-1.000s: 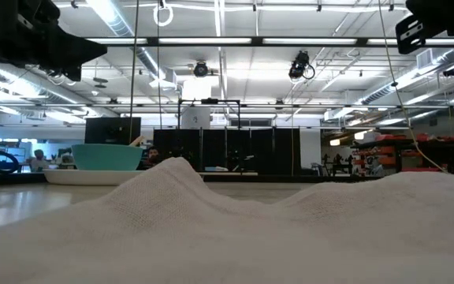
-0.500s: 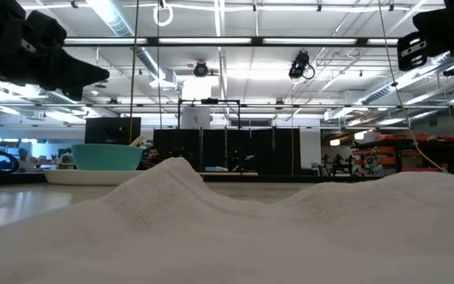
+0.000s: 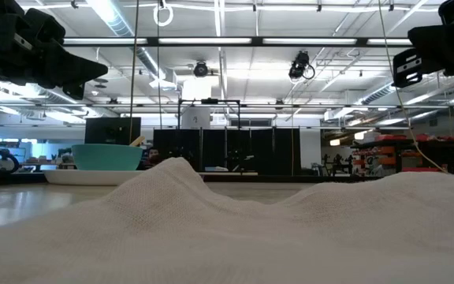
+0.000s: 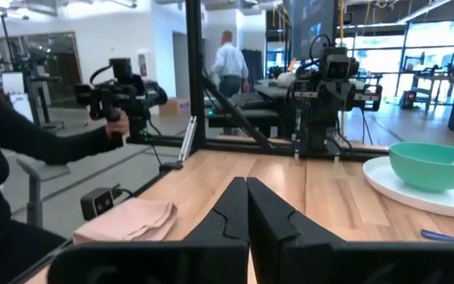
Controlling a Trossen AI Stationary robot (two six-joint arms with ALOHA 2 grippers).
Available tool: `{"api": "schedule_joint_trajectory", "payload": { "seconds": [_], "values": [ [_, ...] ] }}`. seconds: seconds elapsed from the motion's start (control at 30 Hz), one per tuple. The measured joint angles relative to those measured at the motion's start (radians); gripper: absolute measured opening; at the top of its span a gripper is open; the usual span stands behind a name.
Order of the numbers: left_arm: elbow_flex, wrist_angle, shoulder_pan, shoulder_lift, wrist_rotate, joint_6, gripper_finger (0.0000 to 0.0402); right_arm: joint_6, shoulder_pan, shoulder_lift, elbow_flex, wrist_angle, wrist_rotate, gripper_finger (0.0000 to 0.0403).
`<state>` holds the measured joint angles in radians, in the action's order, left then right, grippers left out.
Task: Set table place
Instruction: Return to Home Position
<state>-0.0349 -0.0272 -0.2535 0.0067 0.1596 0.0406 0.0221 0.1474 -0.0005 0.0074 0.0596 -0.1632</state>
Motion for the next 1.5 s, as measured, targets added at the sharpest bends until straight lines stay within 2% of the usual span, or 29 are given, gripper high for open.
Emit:
{"api": "schedule_joint_trajectory", "payload": {
  "seconds": [0.37, 0.73, 1.17, 1.5],
  "values": [
    [0.002, 0.014, 0.000, 0.000, 0.002, -0.026, 0.0034, -0.049, -0.001, 0.001, 0.000, -0.007, 0.001, 0.0022],
    [0.007, 0.063, -0.001, 0.000, 0.008, -0.026, 0.0021, -0.044, -0.001, 0.002, 0.001, -0.007, 0.001, 0.0024],
    [0.005, 0.072, -0.001, 0.000, 0.003, -0.026, 0.0036, -0.044, -0.001, 0.002, 0.001, -0.007, 0.001, 0.0025],
    [0.004, 0.073, -0.001, 0.000, 0.002, -0.026, 0.0023, -0.043, -0.001, 0.002, 0.002, -0.007, 0.001, 0.0023]
  ]
}}
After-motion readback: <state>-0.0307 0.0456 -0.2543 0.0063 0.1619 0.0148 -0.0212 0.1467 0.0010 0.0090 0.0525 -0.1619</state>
